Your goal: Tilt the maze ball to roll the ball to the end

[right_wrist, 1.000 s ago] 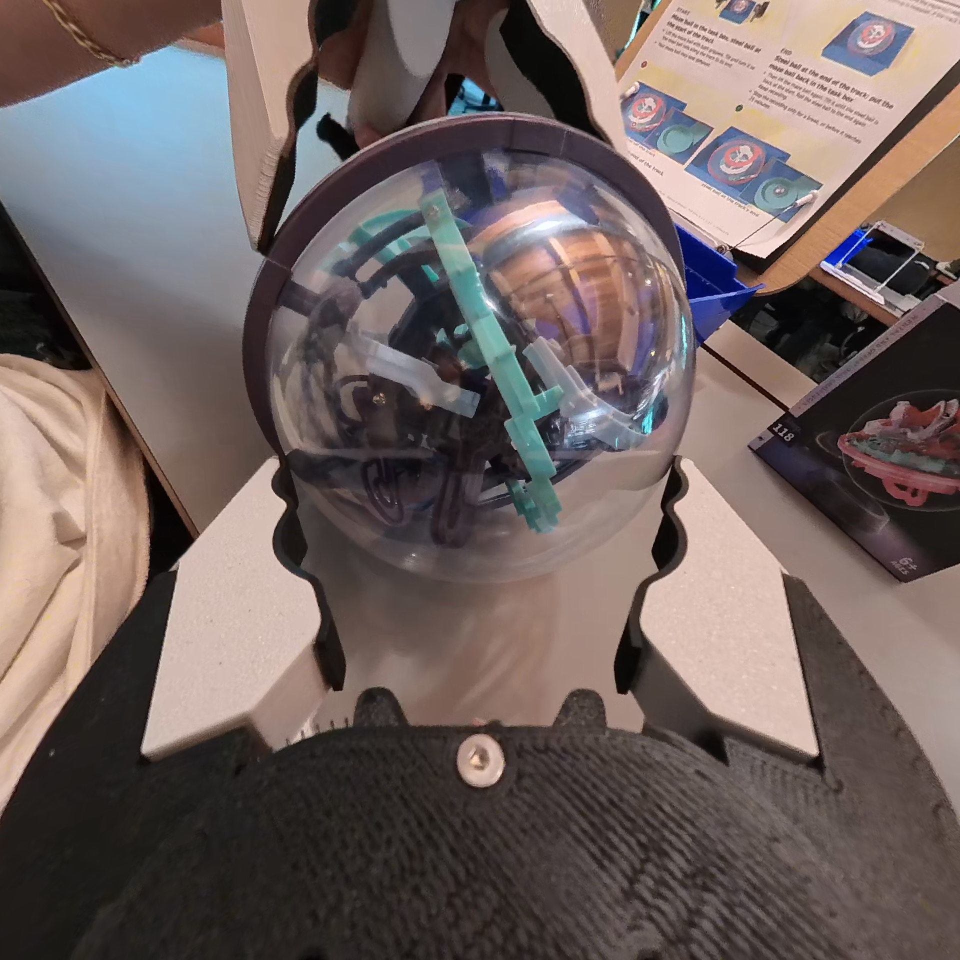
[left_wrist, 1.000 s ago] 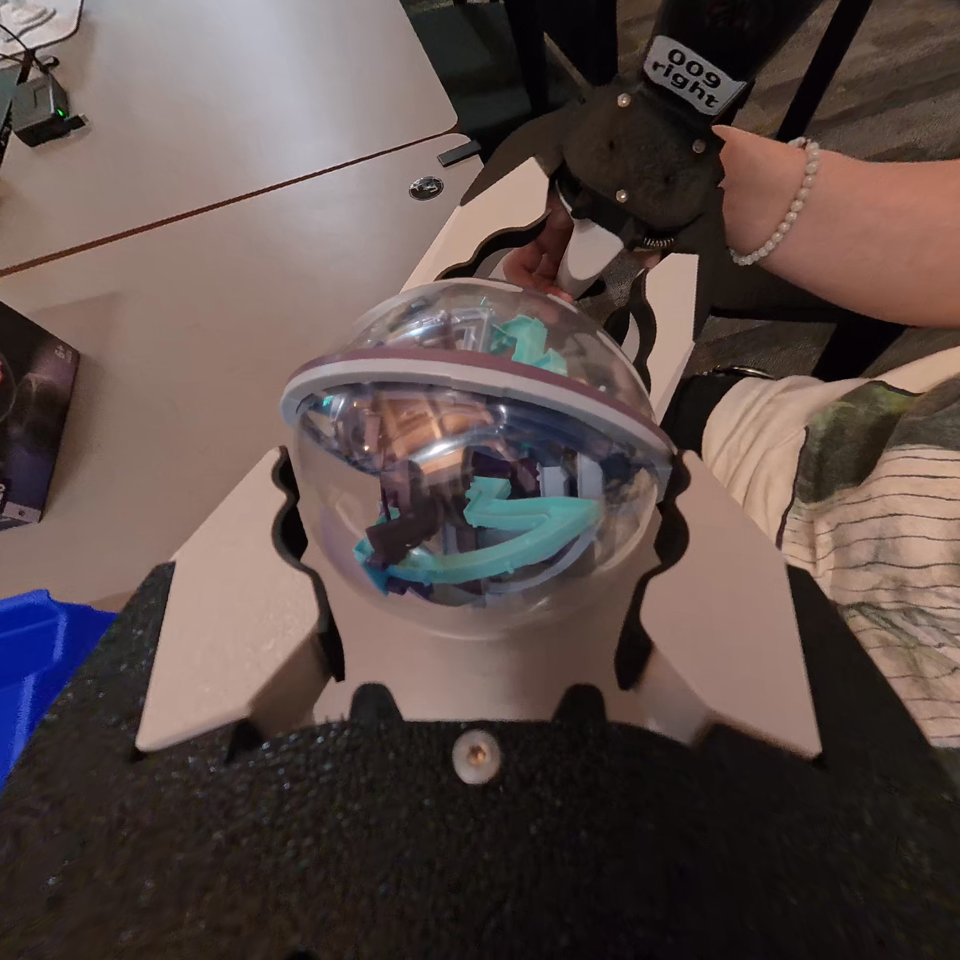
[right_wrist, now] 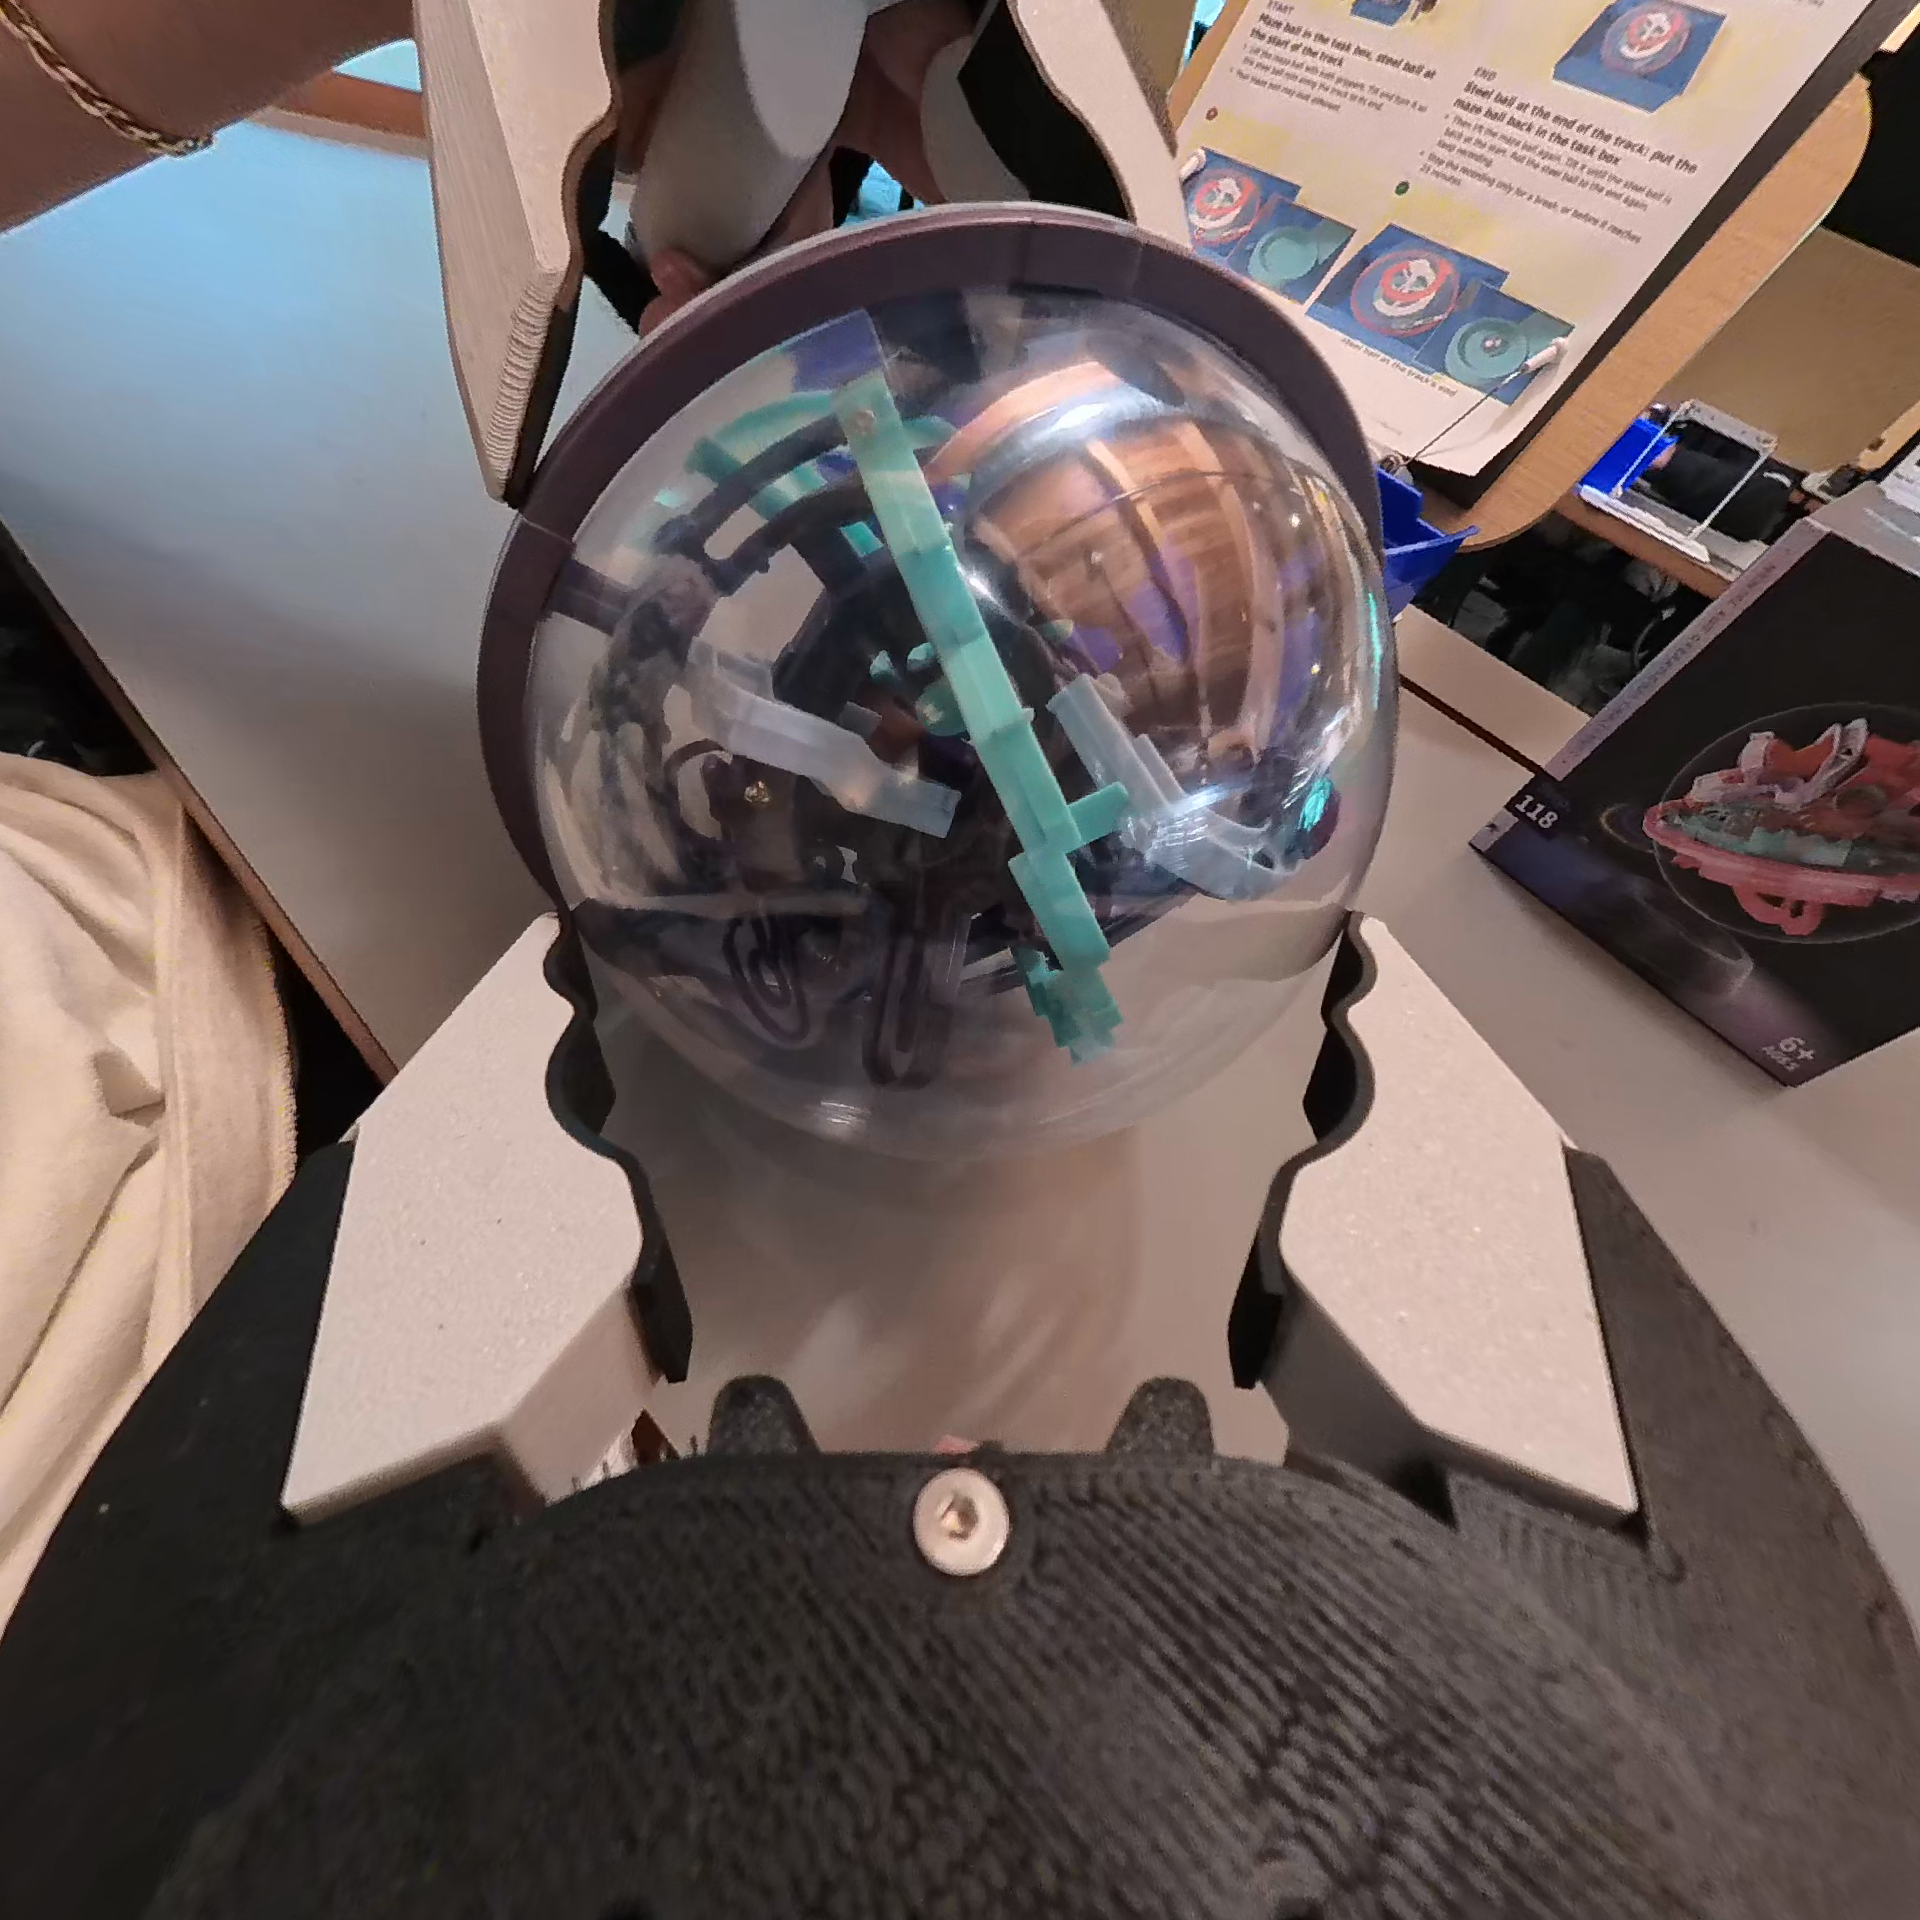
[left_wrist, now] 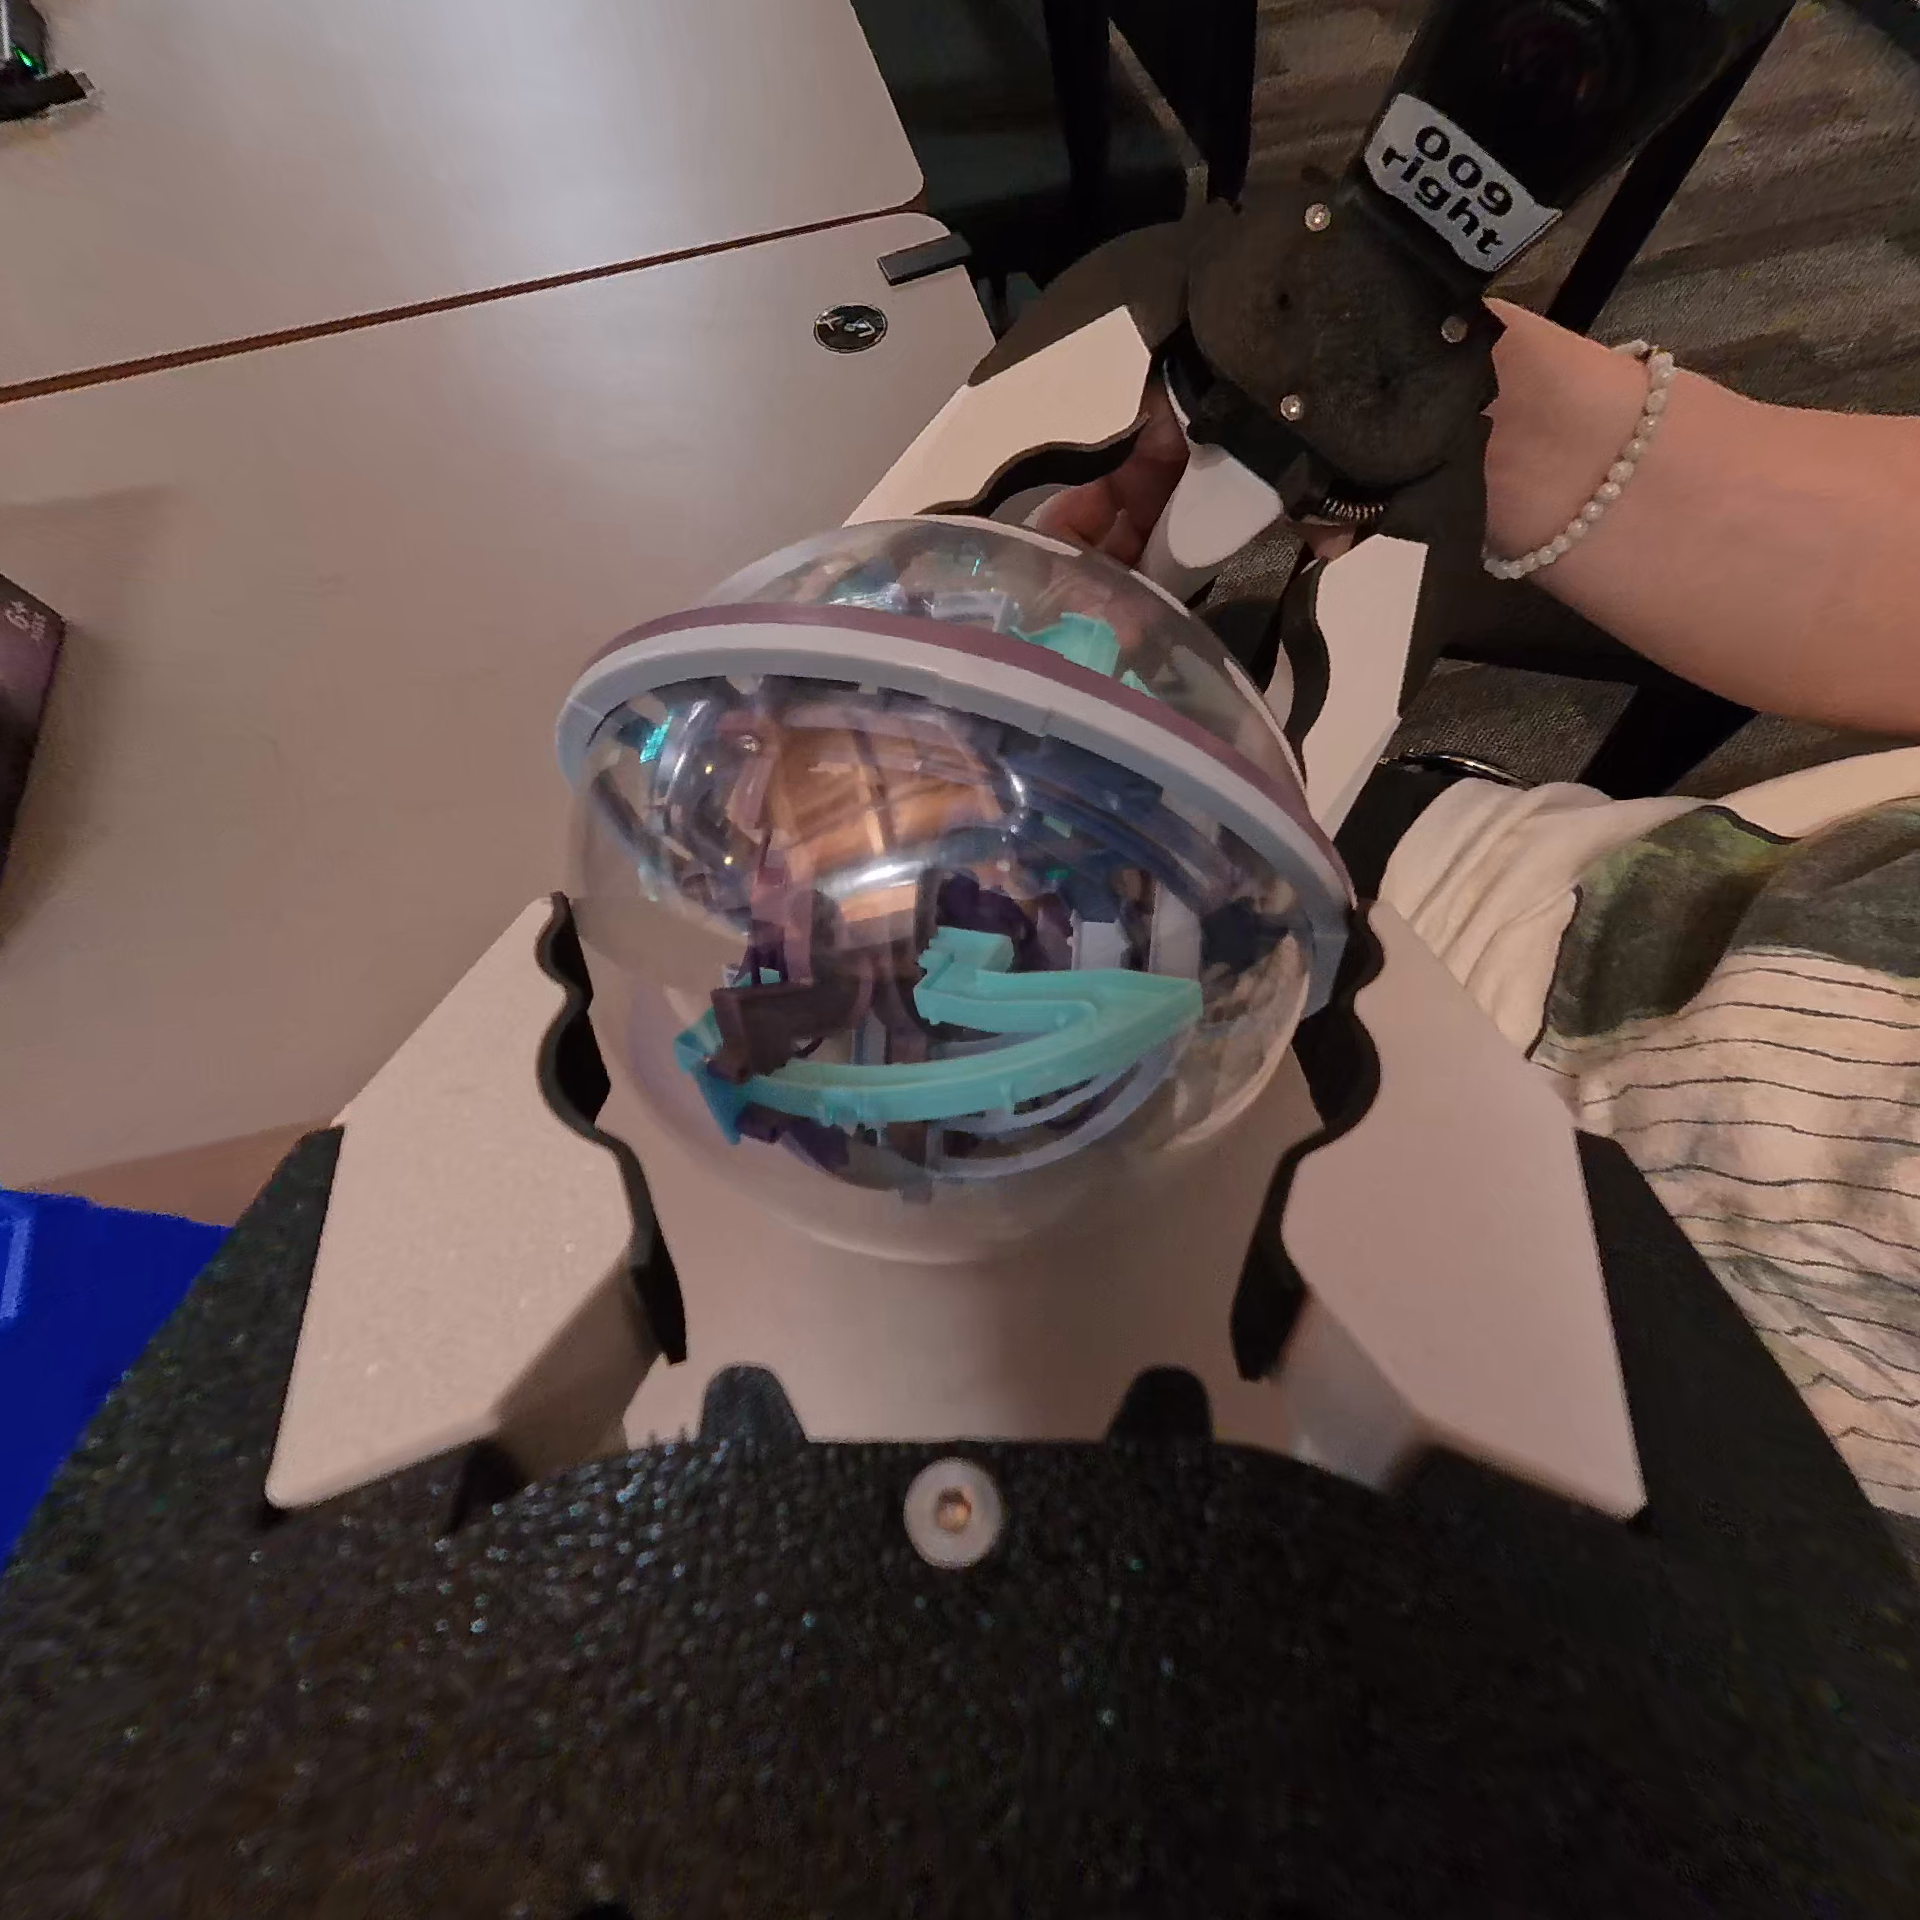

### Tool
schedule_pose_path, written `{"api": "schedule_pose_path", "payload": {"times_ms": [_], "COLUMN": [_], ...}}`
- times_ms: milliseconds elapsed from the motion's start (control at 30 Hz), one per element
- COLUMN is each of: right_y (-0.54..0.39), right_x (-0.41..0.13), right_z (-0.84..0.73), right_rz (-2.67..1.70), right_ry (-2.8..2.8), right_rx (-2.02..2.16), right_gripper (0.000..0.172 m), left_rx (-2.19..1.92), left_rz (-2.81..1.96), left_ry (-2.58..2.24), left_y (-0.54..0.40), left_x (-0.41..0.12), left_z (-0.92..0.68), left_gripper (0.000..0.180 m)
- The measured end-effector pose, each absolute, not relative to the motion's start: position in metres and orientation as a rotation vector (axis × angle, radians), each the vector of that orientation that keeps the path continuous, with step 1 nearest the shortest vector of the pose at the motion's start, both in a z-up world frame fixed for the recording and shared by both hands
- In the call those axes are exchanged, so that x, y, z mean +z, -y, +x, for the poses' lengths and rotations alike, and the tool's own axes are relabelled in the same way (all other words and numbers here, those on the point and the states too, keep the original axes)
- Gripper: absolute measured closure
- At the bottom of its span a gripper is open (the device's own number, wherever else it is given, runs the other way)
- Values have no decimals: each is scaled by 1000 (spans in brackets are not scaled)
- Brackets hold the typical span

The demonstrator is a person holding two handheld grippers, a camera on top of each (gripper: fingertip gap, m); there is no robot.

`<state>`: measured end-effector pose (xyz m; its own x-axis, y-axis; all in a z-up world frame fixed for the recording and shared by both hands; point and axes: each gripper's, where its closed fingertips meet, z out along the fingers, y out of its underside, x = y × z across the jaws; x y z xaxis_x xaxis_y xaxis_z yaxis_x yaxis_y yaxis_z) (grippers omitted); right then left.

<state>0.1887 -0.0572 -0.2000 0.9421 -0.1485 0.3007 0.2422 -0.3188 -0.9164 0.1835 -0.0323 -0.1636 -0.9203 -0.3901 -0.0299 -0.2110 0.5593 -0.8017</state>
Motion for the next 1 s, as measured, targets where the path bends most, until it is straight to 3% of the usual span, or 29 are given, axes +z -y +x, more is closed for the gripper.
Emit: {"api": "schedule_pose_path", "payload": {"times_ms": [800, 1000], "right_y": [59, 53], "right_x": [-197, -187], "right_z": [186, 183], "right_rz": [-1831, -1782], "right_ry": [53, 34], "right_rx": [-365, -343], "right_gripper": [36, 29], "left_rx": [-1266, -1252], "left_rz": [-486, -429], "left_ry": [-2576, -2573], "left_y": [33, 38], "left_x": [-163, -163], "left_z": [182, 179], "left_gripper": [44, 44]}}
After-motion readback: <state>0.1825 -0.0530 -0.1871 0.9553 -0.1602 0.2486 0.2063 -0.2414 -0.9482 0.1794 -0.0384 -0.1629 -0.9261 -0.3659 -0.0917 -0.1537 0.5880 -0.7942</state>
